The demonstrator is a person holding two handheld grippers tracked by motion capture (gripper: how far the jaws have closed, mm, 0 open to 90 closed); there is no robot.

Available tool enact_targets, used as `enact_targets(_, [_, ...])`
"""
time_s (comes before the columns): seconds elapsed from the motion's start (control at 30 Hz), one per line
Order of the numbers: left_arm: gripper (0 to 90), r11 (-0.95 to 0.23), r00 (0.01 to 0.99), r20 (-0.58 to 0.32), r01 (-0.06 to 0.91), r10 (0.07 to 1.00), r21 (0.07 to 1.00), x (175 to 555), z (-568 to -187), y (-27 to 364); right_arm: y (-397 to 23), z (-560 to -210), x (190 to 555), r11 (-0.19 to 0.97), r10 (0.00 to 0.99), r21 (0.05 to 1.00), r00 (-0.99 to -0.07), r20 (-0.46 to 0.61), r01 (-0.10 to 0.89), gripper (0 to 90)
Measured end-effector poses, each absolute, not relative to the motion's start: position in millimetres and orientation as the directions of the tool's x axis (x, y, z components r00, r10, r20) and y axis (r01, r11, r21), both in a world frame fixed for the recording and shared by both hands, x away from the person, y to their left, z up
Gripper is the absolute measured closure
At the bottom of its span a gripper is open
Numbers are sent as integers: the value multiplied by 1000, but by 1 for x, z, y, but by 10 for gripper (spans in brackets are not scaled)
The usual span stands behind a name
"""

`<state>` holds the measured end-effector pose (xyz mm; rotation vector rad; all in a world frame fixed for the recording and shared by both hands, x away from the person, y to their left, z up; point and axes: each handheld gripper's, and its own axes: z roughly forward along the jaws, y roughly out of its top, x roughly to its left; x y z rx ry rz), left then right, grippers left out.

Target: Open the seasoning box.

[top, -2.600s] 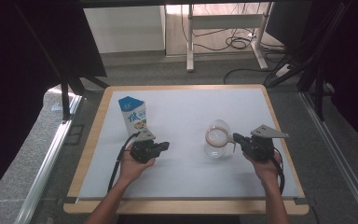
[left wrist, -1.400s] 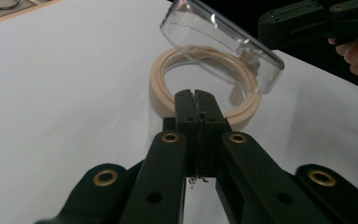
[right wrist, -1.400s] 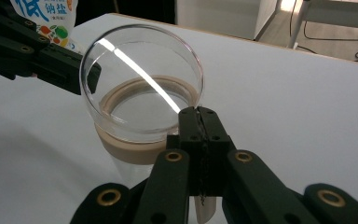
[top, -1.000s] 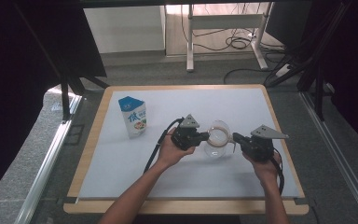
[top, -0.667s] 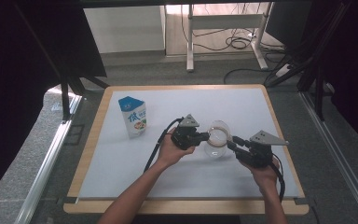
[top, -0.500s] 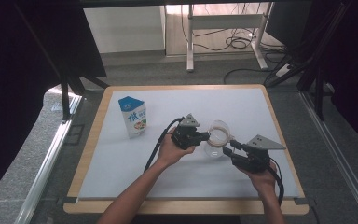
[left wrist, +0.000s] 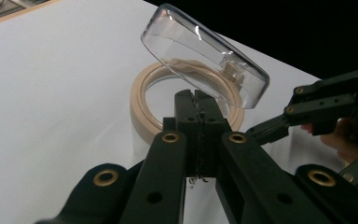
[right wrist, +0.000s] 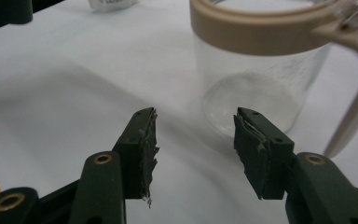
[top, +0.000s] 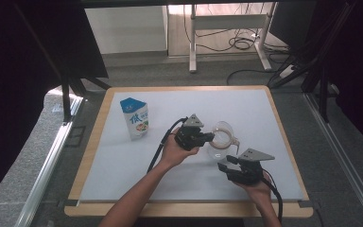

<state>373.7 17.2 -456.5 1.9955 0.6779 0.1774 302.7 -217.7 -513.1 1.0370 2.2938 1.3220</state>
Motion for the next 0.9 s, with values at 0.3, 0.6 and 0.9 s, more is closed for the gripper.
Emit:
enact_targets(0.3, [900,-358,840,-171,392,516,847,375,-451,13,-216,-521,304,316,725,836,-683,92,448,461])
enact_targets(0.6, [900,-367,846,-158,379,508,850,375,-446,6,-216,-523,305,326,730,831,-678,81,451,442])
enact_targets(0.9, [900,-386,864,-134,349,486,854,370,-436,-11,-217,-524,304,332,732,825,-677,81,457,441])
